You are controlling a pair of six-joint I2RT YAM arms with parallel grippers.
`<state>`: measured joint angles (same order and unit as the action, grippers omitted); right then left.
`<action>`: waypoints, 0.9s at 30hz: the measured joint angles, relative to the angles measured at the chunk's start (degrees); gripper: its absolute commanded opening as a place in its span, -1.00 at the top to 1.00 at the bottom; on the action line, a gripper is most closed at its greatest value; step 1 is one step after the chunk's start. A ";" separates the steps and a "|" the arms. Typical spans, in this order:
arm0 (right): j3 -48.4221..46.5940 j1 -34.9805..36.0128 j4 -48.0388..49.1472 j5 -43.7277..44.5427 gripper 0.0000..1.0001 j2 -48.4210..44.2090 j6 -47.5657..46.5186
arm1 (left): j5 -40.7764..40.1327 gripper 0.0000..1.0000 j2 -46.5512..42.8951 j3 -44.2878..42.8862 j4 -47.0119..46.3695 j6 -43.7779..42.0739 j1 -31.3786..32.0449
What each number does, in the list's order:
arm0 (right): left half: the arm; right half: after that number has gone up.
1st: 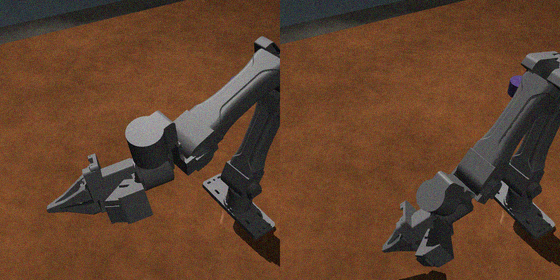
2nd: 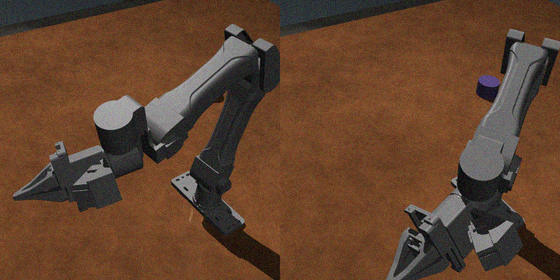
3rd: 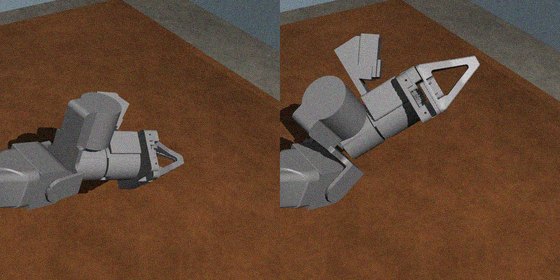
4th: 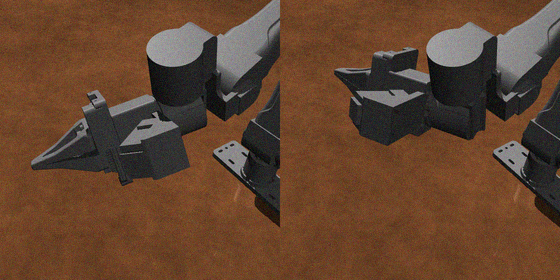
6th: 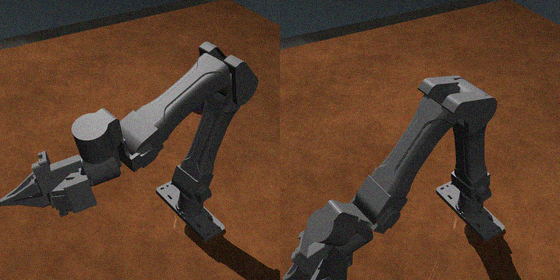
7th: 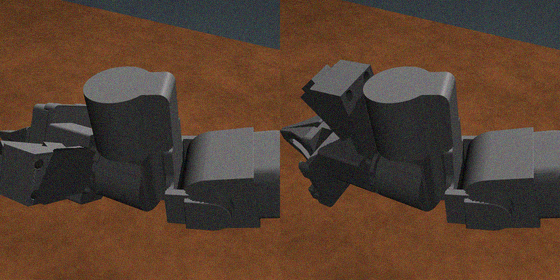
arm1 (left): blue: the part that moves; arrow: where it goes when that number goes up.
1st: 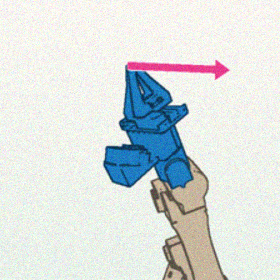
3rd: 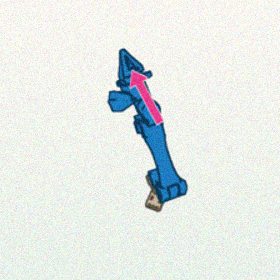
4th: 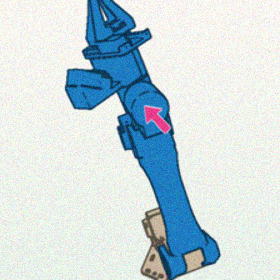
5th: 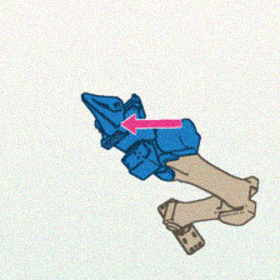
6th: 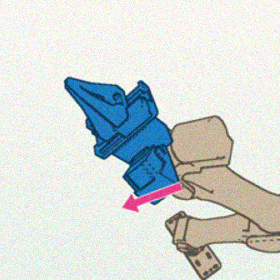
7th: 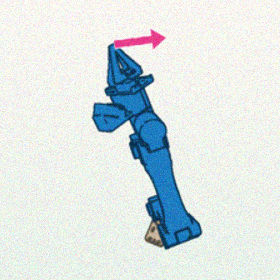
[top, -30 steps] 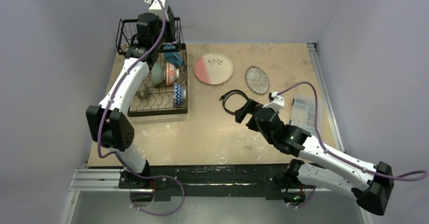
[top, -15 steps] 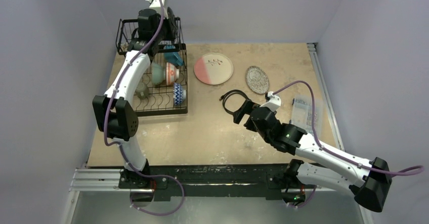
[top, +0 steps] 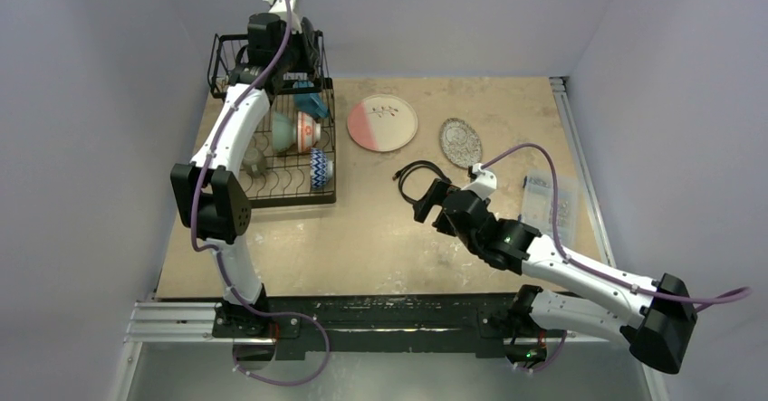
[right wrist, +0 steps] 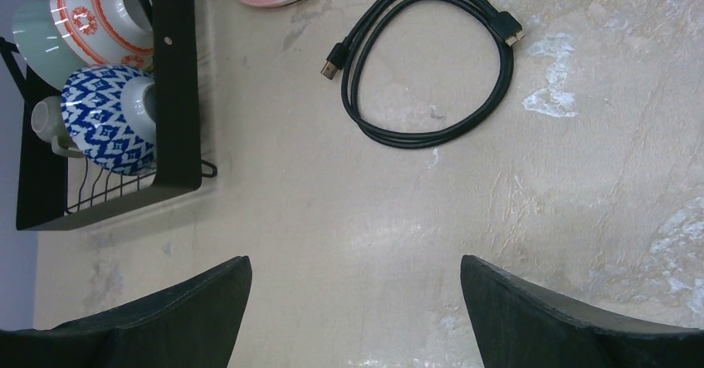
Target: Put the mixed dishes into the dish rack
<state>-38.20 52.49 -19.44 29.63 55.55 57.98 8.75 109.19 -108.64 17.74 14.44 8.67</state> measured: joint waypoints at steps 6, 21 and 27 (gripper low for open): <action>-0.04 0.00 0.76 -0.72 -0.98 0.70 -0.02 | -0.15 0.15 0.24 -0.66 1.16 0.09 0.02; -0.04 0.00 2.93 -1.01 -0.98 1.49 -2.12 | -7.65 -0.69 -3.08 -4.52 9.60 -2.19 2.16; 0.61 0.00 6.14 -1.42 -0.98 1.49 -4.13 | -6.43 -0.78 -14.58 -3.43 12.70 -0.20 2.60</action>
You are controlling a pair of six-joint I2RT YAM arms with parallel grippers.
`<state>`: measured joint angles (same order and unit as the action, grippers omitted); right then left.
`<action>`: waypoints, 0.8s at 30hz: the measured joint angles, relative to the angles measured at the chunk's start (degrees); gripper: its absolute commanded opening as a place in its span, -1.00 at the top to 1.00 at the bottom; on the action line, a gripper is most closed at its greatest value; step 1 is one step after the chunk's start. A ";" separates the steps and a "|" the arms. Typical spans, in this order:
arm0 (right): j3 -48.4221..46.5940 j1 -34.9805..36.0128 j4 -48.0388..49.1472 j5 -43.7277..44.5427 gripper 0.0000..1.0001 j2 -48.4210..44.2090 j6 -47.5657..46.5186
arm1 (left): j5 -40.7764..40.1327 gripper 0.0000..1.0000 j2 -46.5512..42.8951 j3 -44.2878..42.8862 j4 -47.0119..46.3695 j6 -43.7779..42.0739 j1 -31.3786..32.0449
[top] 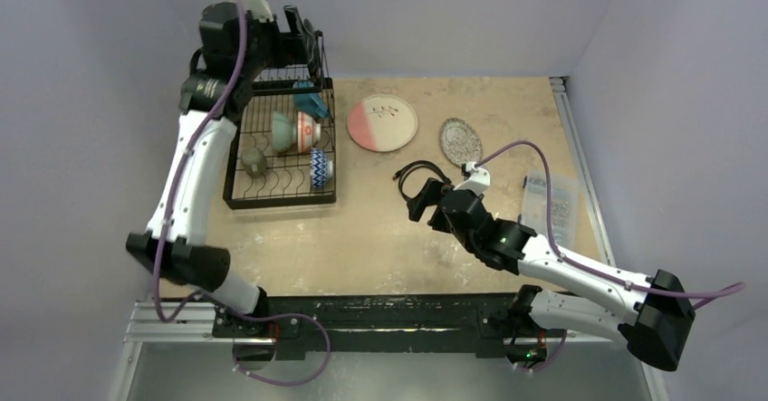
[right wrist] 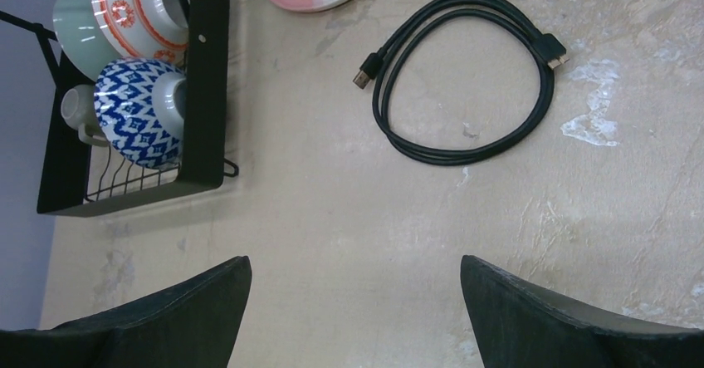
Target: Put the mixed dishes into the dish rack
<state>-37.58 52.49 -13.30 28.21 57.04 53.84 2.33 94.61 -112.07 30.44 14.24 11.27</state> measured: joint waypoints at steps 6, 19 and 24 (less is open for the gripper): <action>3.63 0.00 5.11 -1.29 -0.97 0.48 -1.09 | 5.68 -0.73 -24.35 20.15 -5.55 4.46 0.15; 6.25 0.00 9.05 -4.66 -0.97 3.45 -0.92 | 6.27 -0.65 -44.44 57.70 -16.70 -3.54 12.13; 5.57 0.00 6.58 -3.61 -0.91 6.05 -1.03 | 10.38 -0.61 -41.07 56.65 -17.88 -4.42 12.15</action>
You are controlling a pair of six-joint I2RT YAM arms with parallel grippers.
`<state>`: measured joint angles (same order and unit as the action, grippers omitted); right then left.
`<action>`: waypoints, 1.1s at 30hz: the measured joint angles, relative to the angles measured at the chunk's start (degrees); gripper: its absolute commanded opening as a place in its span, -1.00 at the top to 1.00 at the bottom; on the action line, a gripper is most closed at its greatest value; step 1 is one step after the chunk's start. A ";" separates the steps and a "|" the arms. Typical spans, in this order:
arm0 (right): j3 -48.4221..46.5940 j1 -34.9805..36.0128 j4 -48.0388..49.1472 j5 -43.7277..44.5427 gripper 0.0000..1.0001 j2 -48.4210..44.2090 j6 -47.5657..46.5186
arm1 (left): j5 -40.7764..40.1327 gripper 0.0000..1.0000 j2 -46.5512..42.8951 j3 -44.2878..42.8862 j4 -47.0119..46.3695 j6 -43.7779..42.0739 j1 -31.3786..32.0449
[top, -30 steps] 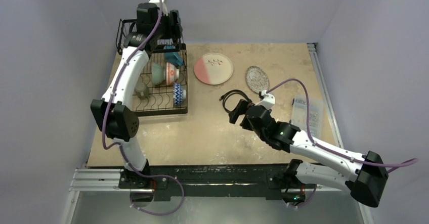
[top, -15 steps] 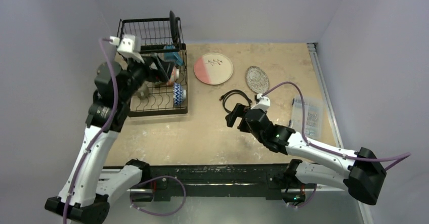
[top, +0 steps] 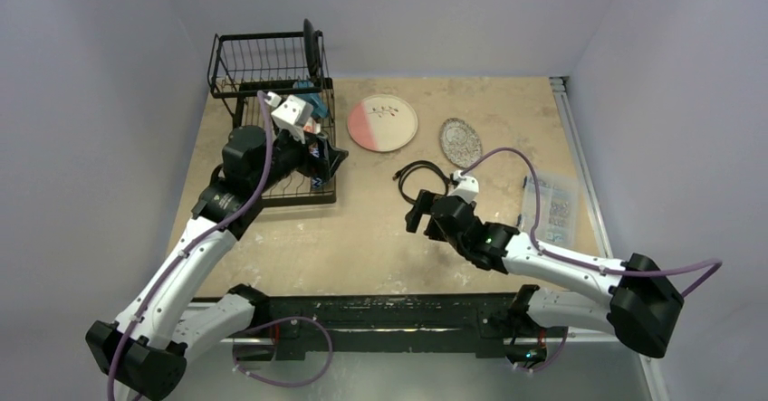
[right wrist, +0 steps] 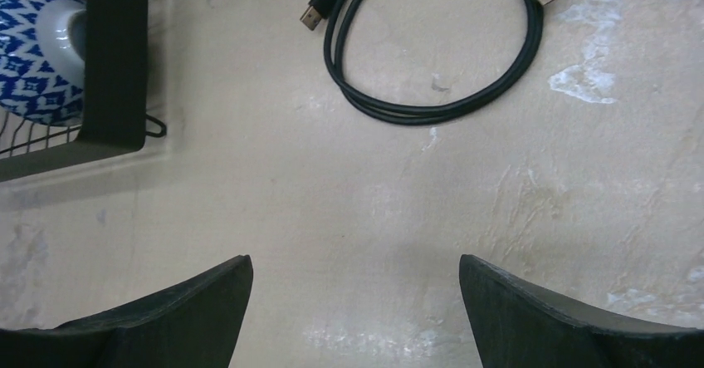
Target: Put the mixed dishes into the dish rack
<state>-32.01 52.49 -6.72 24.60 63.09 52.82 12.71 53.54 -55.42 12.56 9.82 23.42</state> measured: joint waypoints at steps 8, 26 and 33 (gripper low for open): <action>-9.16 -6.19 -4.48 5.03 -0.90 6.05 -5.55 | 4.98 -0.61 2.58 -1.36 0.35 0.07 0.02; -30.32 -40.24 -1.57 -9.11 -0.46 36.85 -18.23 | 8.02 -0.57 2.60 -1.36 -0.90 1.57 0.28; -32.65 -49.55 -0.66 -19.71 -0.24 42.88 -20.92 | 8.41 -0.55 3.04 -1.36 -0.98 1.68 0.28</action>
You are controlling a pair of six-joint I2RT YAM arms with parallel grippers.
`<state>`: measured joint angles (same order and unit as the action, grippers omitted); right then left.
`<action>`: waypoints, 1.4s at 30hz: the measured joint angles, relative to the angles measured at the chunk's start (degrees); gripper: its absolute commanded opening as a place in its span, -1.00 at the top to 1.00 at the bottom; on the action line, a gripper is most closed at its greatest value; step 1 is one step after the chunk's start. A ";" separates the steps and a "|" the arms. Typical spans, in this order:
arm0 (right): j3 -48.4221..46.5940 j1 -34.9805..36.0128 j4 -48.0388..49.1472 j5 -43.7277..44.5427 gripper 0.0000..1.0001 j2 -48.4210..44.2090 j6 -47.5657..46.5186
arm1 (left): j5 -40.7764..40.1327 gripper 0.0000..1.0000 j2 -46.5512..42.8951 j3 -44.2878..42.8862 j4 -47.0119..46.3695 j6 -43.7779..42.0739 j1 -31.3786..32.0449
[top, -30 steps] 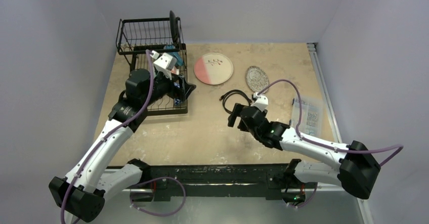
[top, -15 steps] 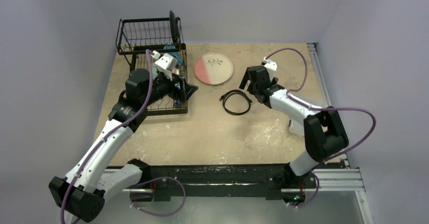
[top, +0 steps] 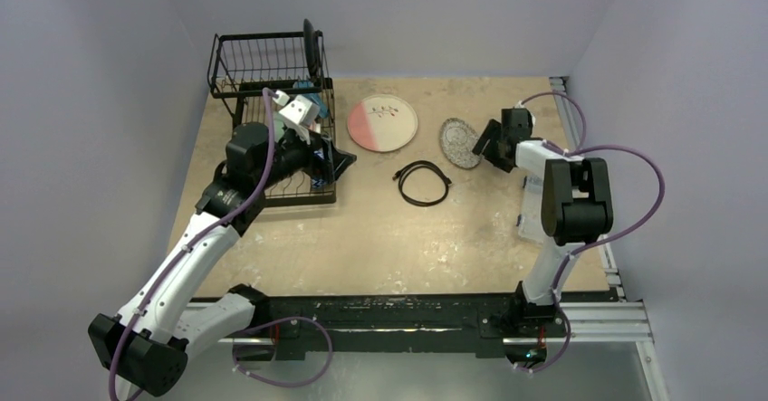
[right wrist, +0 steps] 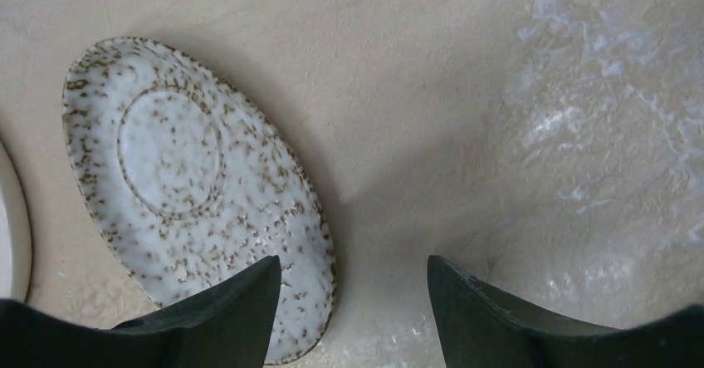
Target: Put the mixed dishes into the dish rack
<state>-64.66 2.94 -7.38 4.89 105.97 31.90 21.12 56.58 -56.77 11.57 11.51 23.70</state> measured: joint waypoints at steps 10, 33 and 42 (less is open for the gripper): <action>-5.40 -3.19 5.92 -12.44 0.33 7.34 -2.01 | 0.31 -0.55 0.70 0.00 -0.02 0.07 0.00; 0.39 -4.57 8.72 -18.73 1.00 2.64 -1.57 | 0.87 -0.54 3.21 0.00 0.04 0.11 0.00; 6.08 -5.03 9.70 -22.53 1.00 -1.77 1.97 | 1.25 -0.54 4.70 0.00 0.04 0.92 0.00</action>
<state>-58.59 -2.09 2.33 -17.65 104.20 33.87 22.37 61.28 -56.77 11.62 12.43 23.70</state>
